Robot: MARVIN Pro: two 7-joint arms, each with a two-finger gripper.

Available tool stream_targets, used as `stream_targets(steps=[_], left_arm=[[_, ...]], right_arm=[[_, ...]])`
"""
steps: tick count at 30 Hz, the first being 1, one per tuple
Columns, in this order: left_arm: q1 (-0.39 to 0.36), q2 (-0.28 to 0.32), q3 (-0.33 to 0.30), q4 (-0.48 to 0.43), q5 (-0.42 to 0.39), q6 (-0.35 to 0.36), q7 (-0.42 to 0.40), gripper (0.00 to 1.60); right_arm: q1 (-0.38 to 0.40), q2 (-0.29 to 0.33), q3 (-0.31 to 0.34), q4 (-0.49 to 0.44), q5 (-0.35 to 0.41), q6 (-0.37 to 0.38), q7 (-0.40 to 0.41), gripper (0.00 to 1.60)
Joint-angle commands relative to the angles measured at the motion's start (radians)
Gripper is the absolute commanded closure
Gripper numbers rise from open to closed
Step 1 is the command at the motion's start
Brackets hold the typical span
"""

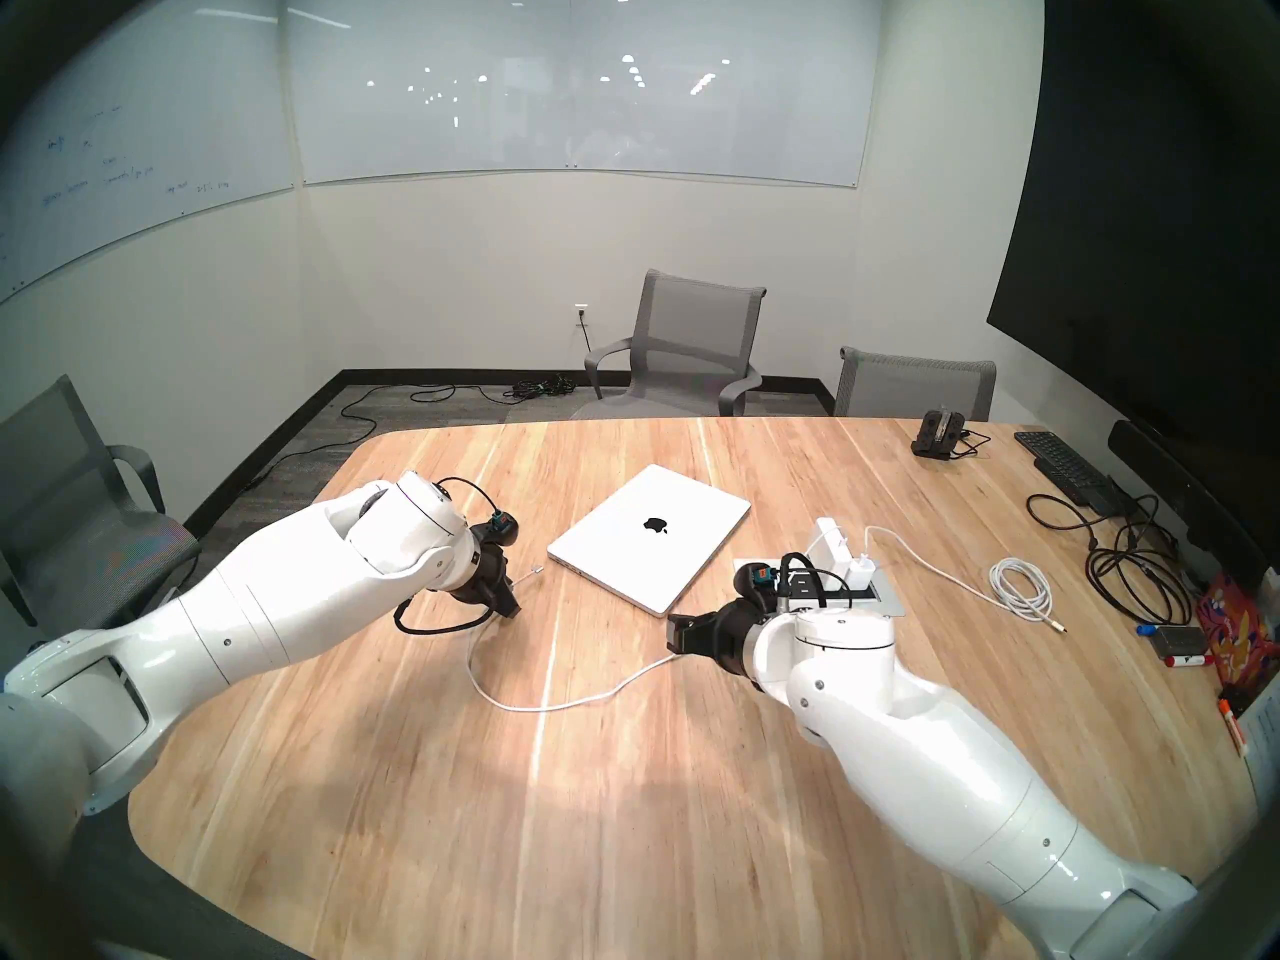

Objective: Plug the charging cable into the port of a MacBook

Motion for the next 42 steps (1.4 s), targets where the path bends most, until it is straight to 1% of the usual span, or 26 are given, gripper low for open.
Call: stream_targets(steps=[1,4,8,9,10,16,19,30,42], left_arm=[[-0.039,-0.039,0.010,0.012,0.012,-0.002,0.006,1.60],[-0.044,-0.047,0.017,0.024,0.017,-0.002,0.007,1.60],[-0.065,-0.069,0.054,0.060,0.052,-0.002,0.015,1.60],[-0.065,-0.069,0.054,0.060,0.052,-0.002,0.015,1.60],[-0.071,-0.072,0.069,0.070,0.063,-0.002,0.018,1.60],[-0.086,-0.069,0.107,0.064,0.093,-0.002,0.022,1.60],[-0.089,-0.069,0.117,0.058,0.100,-0.002,0.027,1.60],[-0.093,-0.058,0.134,0.017,0.115,-0.002,0.047,1.60],[-0.089,-0.036,0.120,-0.030,0.113,-0.002,0.078,1.60]], right_arm=[[0.007,-0.001,0.001,-0.016,-0.001,0.000,0.000,0.00],[0.007,-0.001,0.001,-0.016,-0.001,0.000,0.000,0.00],[0.007,-0.001,0.001,-0.016,-0.001,0.000,0.000,0.00],[0.007,-0.001,0.001,-0.016,-0.001,0.000,0.000,0.00],[0.007,-0.001,0.001,-0.016,-0.001,0.000,0.000,0.00],[0.007,-0.001,0.001,-0.016,-0.001,0.000,0.000,0.00],[0.007,-0.001,0.001,-0.016,-0.001,0.000,0.000,0.00],[0.007,-0.001,0.001,-0.016,-0.001,0.000,0.000,0.00],[0.007,-0.001,0.001,-0.016,-0.001,0.000,0.000,0.00]])
